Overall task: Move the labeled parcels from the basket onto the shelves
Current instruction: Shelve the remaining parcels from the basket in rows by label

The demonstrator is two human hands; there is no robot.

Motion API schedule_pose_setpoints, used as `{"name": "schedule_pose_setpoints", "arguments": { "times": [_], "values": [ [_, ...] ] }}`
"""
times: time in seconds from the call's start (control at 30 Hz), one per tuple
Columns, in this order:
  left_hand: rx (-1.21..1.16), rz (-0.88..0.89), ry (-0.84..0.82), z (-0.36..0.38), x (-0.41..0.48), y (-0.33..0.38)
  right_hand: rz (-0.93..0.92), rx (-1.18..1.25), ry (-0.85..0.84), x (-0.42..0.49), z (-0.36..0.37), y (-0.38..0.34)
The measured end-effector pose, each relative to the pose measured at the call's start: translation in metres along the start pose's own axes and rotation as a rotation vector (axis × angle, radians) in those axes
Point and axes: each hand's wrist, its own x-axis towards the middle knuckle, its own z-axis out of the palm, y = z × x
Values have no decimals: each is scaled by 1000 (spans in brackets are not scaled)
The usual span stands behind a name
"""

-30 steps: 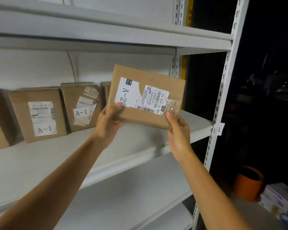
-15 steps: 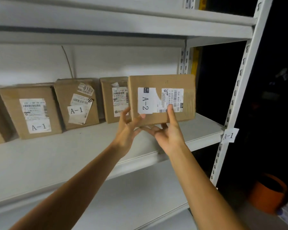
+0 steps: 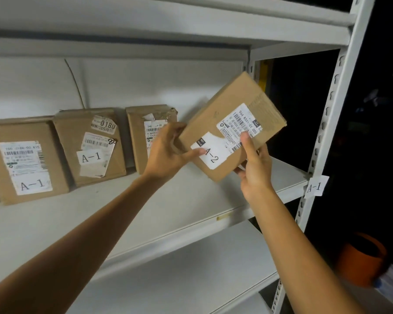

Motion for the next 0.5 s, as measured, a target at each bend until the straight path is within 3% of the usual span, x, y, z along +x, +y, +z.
{"name": "schedule_pose_setpoints", "arguments": {
  "times": [0.17, 0.27, 0.5],
  "values": [
    [174, -8, -127, 15, 8, -12, -210, -135, 49, 18, 6, 5],
    [163, -1, -180, 25, 9, -15, -300, -354, 30, 26, 1, 14],
    [169, 3, -216, 56, 21, -27, -238, -658, -64, 57, -22, 30]
  ]
}}
